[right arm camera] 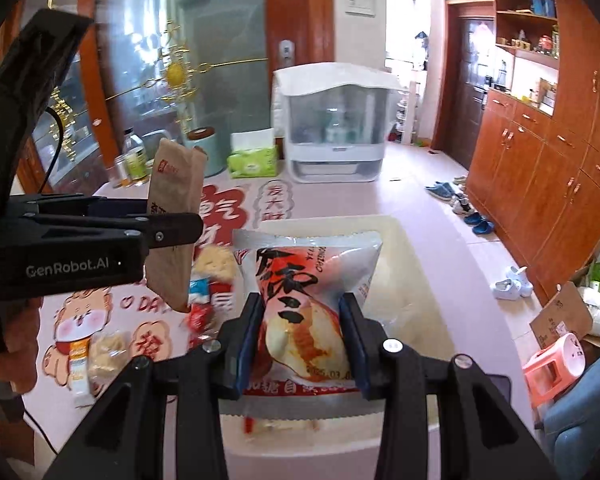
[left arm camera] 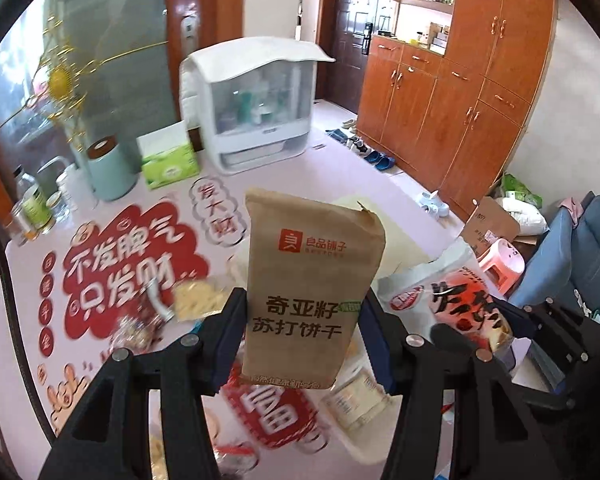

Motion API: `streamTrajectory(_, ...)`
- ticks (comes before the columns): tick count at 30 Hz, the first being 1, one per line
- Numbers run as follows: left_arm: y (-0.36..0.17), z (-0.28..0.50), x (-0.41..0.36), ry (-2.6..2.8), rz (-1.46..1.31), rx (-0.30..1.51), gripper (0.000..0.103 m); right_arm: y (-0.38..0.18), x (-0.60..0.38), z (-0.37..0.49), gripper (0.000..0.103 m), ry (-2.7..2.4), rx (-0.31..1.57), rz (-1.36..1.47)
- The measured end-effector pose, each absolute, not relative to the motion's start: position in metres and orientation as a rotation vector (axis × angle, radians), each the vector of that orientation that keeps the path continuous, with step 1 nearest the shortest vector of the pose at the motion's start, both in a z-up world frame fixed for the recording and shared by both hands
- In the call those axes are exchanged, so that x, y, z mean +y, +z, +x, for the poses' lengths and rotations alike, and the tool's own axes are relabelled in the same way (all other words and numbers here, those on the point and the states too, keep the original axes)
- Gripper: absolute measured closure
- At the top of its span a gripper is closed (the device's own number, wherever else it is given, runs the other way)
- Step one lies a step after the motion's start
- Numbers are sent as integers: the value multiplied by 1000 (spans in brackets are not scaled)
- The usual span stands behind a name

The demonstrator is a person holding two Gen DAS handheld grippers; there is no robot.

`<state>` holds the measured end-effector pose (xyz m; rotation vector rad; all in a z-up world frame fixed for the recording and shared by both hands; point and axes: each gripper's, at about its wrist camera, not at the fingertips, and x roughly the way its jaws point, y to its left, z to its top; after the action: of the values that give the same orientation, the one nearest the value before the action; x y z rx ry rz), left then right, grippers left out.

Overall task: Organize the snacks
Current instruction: 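Carry both bags into the white tray and open both grippers, then move both grippers back toward the remaining snacks on the table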

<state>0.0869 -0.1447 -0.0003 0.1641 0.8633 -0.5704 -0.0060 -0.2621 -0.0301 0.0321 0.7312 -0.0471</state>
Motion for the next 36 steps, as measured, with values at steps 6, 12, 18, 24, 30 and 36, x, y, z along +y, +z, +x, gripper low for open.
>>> streamTrajectory(6,-17,111,-191,-554,208,916,49,-32,-304,22,63,-147,756,37)
streamTrajectory(12,-37,132,-223,-509,267,947,49,-40,-337,49,62,-183,780,69)
streamTrajectory(18,-52,143,-229,-443,300,952,24,-57,-343,68,53,-165,824,45)
streamTrajectory(24,-66,137,-207,-416,283,996,19,-67,-347,59,44,-155,835,84)
streamTrajectory(30,-84,116,-171,-362,267,1042,19,-81,-343,47,44,-126,868,100)
streamTrajectory(36,-93,87,-129,-310,256,1077,19,-99,-335,29,44,-101,936,126)
